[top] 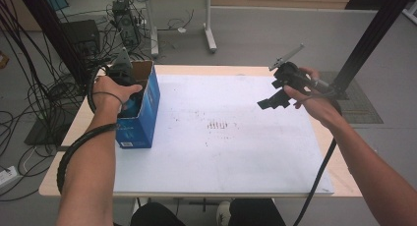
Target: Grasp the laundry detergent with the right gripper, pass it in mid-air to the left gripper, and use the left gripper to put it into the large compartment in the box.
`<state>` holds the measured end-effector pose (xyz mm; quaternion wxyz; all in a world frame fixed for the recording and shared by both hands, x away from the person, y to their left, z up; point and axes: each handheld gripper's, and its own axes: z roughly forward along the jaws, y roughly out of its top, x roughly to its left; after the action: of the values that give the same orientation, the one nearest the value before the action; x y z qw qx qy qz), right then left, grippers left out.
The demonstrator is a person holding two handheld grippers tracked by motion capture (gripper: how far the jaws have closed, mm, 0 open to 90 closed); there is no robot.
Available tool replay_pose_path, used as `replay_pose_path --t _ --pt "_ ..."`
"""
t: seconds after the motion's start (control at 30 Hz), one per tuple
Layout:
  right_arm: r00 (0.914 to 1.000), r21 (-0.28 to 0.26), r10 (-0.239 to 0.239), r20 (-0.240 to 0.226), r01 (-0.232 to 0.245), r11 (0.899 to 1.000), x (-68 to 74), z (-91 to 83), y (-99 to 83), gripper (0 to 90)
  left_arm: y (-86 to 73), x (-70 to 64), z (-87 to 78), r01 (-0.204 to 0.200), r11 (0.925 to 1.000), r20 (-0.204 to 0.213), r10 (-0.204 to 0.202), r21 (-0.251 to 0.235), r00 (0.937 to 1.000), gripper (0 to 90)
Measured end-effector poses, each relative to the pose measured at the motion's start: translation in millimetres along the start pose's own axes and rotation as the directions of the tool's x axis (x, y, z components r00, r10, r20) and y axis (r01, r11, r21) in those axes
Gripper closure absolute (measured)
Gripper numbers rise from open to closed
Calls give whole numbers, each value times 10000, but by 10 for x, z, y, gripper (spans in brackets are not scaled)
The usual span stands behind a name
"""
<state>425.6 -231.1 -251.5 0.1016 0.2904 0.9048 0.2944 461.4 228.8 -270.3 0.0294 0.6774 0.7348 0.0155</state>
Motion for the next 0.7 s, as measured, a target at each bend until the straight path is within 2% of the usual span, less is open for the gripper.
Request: replay_pose_path --t 0.7 --pt "9999 43 -90 61 89 10000 8 -9 42 4 0 11 4 3 10000 22 -3 -41 10000 359"
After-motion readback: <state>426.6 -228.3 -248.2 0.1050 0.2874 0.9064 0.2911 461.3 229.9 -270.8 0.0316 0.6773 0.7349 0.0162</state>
